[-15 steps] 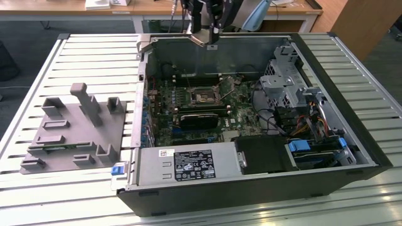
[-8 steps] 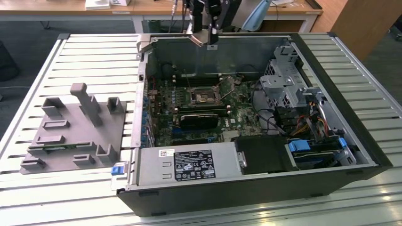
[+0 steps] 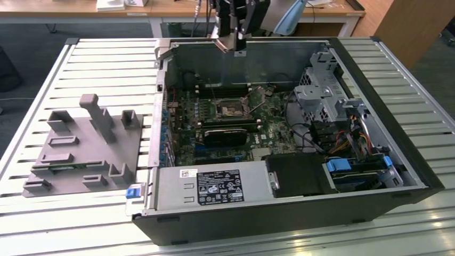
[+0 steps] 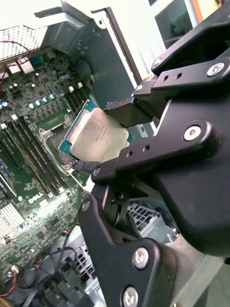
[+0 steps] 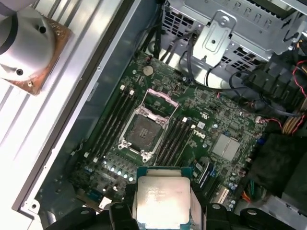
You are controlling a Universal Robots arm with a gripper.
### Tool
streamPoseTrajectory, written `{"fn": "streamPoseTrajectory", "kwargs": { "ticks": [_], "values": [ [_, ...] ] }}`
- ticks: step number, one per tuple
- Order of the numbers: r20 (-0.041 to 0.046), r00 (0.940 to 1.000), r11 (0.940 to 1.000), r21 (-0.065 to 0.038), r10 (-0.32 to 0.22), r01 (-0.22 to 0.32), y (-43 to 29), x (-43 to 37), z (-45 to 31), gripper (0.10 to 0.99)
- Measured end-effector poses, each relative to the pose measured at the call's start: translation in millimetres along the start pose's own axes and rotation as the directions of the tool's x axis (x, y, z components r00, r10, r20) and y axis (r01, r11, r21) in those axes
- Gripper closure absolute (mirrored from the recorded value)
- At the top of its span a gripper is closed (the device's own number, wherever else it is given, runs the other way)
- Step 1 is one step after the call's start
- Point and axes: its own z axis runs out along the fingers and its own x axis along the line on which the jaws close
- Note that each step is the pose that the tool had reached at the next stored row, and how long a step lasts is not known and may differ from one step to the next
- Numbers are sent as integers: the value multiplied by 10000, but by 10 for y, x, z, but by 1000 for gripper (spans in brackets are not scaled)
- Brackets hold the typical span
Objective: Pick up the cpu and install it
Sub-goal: 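Place the cpu into insertion slot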
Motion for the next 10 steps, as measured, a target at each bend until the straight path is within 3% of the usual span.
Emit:
{"fn": "streamPoseTrajectory", "kwargs": {
  "ticks": [5, 10],
  "values": [
    [18, 9977, 9977, 13, 681, -681, 0, 0, 3, 553],
    [37, 9904, 9905, 25, 1378, -1378, 0, 1, 5, 553]
  ]
}}
